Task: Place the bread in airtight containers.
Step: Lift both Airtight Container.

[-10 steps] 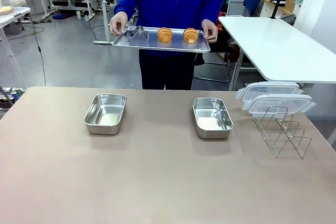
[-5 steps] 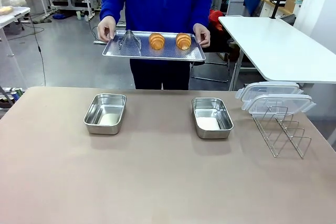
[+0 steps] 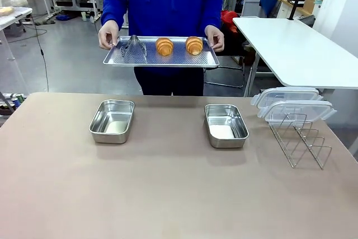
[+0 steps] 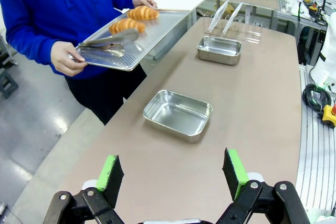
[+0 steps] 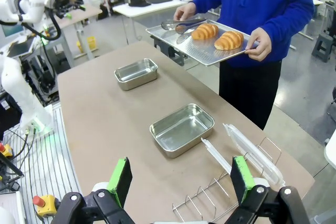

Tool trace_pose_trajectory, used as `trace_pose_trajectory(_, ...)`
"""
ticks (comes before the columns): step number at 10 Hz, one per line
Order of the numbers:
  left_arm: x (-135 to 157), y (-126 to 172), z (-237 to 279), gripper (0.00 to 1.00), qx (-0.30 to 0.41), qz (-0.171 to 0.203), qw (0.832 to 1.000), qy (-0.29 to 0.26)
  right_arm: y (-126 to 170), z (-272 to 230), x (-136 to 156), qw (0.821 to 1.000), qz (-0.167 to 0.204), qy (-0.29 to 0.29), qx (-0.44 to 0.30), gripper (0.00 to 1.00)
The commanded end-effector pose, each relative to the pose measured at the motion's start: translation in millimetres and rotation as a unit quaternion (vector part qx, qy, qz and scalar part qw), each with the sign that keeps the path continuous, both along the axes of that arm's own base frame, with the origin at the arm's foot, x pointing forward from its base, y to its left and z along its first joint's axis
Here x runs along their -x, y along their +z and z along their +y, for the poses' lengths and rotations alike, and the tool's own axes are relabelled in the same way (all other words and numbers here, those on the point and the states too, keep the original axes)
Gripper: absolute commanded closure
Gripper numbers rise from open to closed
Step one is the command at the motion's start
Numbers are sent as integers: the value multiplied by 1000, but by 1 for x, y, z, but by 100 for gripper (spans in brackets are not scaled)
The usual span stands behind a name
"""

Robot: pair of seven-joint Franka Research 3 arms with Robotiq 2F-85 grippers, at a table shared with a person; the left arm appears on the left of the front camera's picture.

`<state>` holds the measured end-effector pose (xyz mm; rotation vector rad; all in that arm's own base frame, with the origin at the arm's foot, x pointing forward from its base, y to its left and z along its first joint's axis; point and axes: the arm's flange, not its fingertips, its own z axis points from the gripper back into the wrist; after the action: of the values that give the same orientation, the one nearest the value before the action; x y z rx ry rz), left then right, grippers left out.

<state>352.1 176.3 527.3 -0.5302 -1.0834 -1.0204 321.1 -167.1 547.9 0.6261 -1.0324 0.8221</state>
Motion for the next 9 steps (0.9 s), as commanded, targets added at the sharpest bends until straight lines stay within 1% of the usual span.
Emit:
trace_pose_trajectory(1, -3, 1, 2, 0, 7, -14, 1000, -6, 2, 0, -3, 1000, -16, 5, -2, 0)
trace_pose_trajectory(3, -3, 1, 2, 0, 7, -14, 1000, -6, 2, 0, -3, 1000, -16, 5, -2, 0)
trace_pose_trajectory(4, 0, 0, 0, 0, 0, 0, 1000, 0, 0, 0, 0, 1000, 0, 0, 0, 0)
trace_pose_trajectory(5, -17, 7, -15, 0, -14, 33, 999, 16, 11, 25, -15, 1000, 13, -7, 16, 0)
trace_pose_trajectory(6, -37, 11, -38, 0, -24, 67, 997, 32, 24, 51, -31, 998, 33, -34, 27, 0)
trace_pose_trajectory(7, -57, 15, -60, 0, -45, 100, 992, 58, 33, 79, -46, 996, 53, -62, 48, 0)
trace_pose_trajectory(8, -84, 23, -84, 0, -67, 141, 984, 90, 41, 112, -68, 988, 81, -106, 82, 0)
trace_pose_trajectory(9, -104, 22, -103, 0, -85, 166, 975, 120, 39, 143, -83, 978, 112, -138, 112, 0)
